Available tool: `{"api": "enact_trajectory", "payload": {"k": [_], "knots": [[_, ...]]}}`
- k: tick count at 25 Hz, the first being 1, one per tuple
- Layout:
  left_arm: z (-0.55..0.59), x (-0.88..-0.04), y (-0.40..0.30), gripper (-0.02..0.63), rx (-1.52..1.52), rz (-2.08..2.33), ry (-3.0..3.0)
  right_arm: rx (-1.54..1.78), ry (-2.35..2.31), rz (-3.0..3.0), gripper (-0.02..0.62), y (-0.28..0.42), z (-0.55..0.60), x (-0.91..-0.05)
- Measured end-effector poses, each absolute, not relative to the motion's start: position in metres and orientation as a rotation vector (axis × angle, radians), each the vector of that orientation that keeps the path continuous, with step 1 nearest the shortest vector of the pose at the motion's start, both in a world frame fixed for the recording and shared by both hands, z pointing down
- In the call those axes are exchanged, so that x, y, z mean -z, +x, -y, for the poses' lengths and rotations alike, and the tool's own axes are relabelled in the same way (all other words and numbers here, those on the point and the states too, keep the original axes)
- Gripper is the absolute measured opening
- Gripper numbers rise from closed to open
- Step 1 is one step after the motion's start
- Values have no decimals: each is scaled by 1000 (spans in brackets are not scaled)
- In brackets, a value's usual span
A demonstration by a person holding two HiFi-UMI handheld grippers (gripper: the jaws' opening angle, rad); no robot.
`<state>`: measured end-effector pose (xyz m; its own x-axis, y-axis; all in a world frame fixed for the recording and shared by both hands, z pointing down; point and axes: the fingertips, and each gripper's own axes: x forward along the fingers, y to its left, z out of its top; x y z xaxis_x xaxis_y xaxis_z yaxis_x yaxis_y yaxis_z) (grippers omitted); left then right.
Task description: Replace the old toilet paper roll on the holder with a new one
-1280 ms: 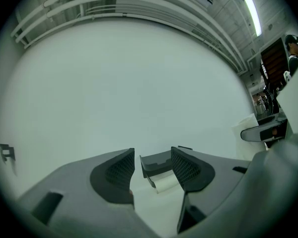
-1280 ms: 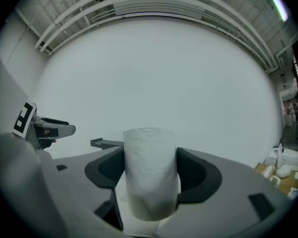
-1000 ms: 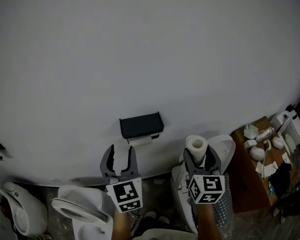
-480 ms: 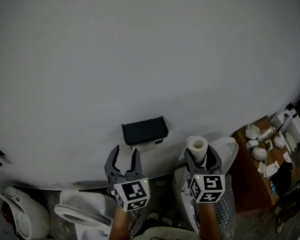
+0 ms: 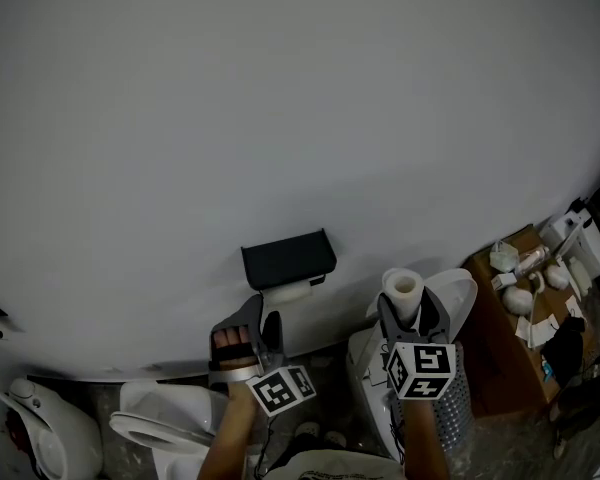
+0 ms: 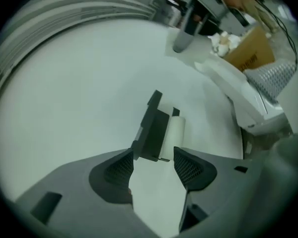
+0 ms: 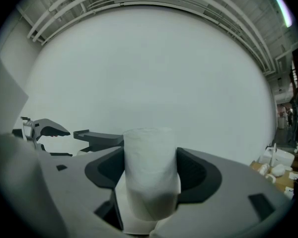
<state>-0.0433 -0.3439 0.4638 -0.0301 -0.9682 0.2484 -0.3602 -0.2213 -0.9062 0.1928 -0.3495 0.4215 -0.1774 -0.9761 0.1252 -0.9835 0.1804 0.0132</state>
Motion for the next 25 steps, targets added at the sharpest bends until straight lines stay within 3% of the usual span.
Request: {"api": "enact_trajectory", "payload": {"k": [25], "knots": [[393,-513,-3,244,1421,-1119,-1420,-152,2015,2235,306,233,350,-434]]}}
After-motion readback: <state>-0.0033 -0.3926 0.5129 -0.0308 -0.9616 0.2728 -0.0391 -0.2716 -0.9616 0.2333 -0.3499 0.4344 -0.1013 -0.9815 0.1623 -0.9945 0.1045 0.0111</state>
